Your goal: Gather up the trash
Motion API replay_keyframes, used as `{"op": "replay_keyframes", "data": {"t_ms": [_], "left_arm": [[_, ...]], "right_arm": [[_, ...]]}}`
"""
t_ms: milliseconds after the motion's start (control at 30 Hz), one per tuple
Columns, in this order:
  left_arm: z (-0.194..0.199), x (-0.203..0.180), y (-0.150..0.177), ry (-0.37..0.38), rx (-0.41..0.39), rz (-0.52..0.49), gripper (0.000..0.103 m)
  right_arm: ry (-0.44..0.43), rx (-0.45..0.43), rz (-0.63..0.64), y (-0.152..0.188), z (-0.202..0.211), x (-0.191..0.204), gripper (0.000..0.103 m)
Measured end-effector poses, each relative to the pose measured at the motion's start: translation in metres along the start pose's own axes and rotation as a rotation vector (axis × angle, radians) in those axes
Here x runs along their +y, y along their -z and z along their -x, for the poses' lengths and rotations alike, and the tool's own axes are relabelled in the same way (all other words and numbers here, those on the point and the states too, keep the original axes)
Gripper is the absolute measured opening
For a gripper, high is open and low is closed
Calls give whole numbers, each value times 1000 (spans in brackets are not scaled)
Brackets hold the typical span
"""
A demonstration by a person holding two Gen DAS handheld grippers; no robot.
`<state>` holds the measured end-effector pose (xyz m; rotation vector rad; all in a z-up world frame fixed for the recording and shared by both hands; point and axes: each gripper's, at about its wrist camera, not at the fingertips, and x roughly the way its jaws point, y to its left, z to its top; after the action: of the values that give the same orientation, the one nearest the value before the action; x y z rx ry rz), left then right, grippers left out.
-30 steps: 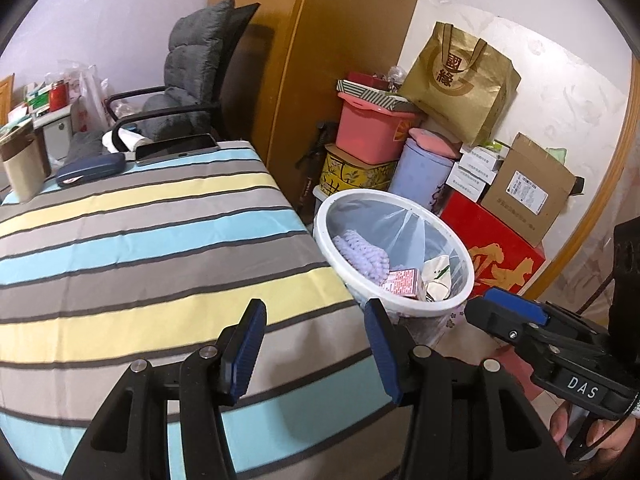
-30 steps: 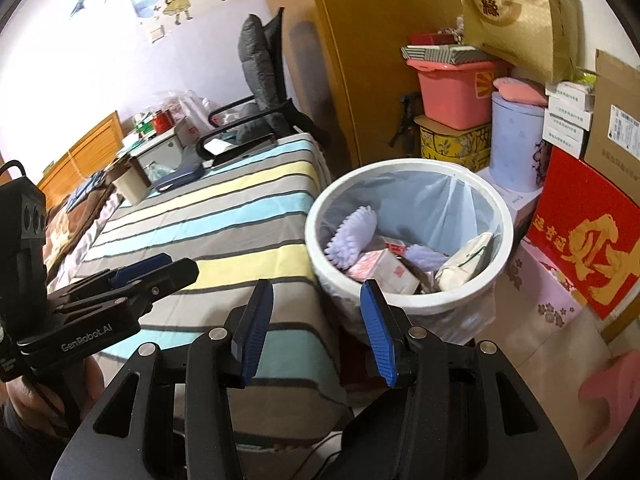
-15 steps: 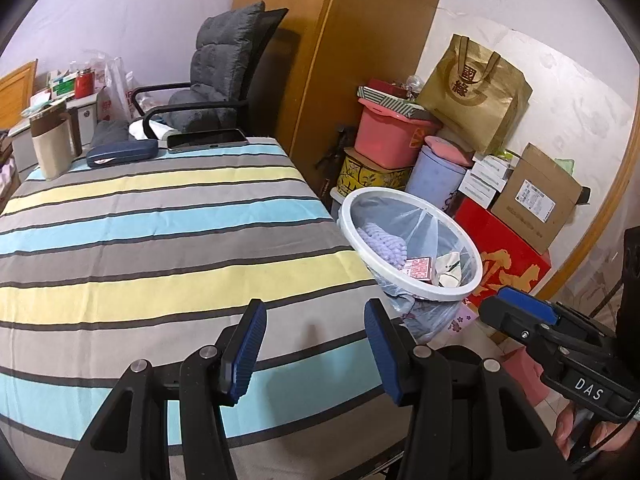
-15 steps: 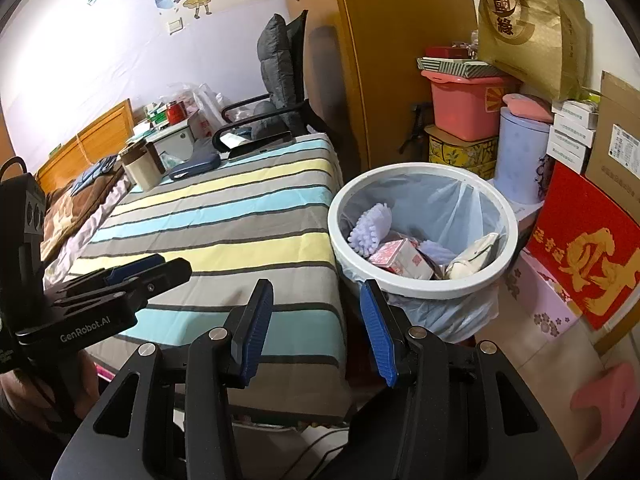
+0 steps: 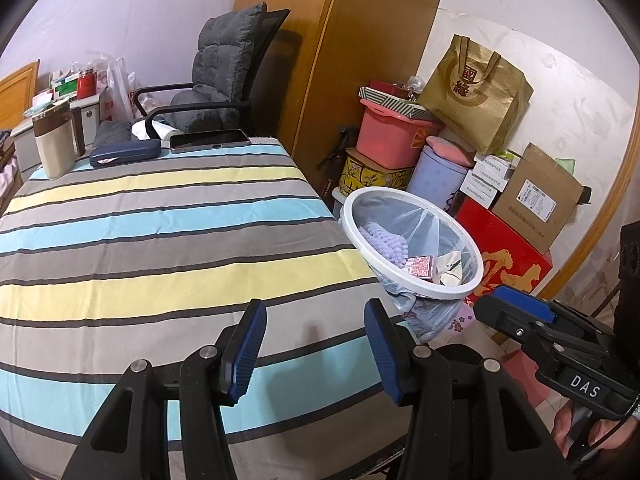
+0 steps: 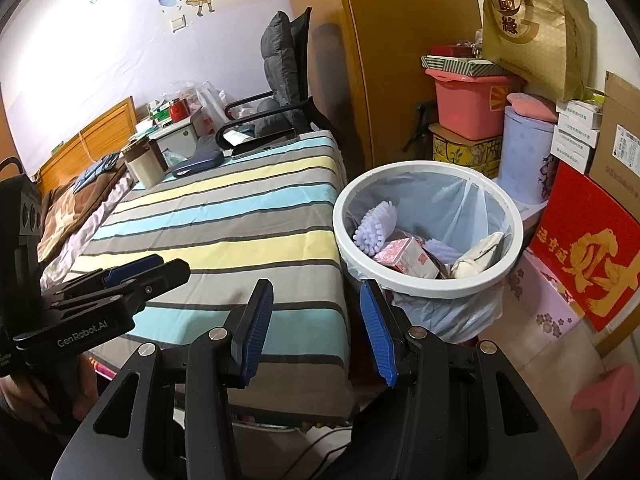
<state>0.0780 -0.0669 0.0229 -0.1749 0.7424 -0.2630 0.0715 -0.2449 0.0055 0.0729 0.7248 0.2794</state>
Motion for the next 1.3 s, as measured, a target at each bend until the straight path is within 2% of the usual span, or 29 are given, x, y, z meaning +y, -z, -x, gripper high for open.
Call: {"op": "replay_keyframes", "data": {"t_ms": [1300], "left_arm": [[-2,2,4,-40,11,-12,51]], "right_arm": [[-2,9,-4,0,-3,1,48]]}}
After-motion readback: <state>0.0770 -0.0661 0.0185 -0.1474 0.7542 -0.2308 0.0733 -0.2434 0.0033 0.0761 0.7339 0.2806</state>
